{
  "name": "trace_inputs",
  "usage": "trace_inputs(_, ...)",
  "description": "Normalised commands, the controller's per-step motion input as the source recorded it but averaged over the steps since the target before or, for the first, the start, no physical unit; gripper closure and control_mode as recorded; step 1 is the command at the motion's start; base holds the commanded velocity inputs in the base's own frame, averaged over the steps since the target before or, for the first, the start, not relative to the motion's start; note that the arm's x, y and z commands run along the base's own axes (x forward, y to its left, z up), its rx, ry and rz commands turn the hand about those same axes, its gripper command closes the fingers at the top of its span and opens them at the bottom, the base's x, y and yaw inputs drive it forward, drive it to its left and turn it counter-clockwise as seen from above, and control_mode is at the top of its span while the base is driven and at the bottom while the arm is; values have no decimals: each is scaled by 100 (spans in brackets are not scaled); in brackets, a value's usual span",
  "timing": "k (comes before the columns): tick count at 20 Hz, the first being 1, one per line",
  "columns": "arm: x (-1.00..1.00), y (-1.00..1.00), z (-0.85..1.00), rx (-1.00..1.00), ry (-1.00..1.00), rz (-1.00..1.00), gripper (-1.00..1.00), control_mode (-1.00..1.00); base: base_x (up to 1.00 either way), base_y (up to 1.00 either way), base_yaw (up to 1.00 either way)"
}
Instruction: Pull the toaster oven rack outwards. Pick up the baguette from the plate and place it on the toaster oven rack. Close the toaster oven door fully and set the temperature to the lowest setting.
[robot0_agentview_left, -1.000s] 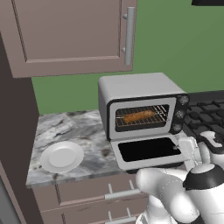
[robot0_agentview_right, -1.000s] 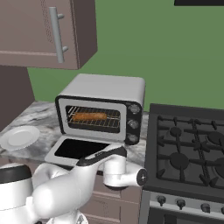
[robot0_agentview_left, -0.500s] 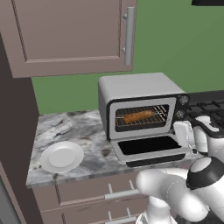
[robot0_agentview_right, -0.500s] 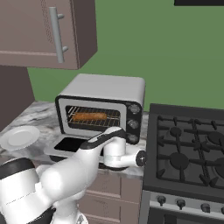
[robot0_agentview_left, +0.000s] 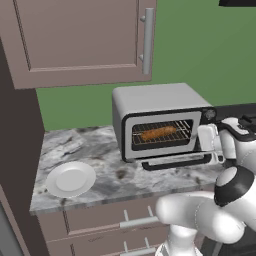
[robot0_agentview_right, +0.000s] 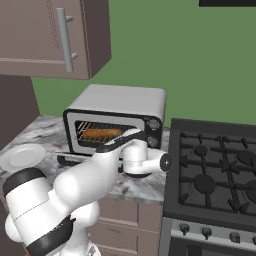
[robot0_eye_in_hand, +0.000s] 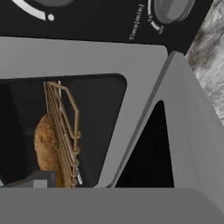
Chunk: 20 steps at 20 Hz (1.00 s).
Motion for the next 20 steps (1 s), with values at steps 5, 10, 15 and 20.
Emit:
trace_inputs(5, 50, 7, 33, 2, -8, 0, -100, -100, 0, 0, 0)
trace_inputs(10, 25, 10, 33, 4, -19, -7, -100, -100, 0, 0, 0)
trace_inputs(15, 8, 23, 18, 1, -32, -23, -100, -100, 0, 0, 0)
trace_inputs(20, 0, 34, 3, 0, -32, -37, -100, -100, 0, 0, 0)
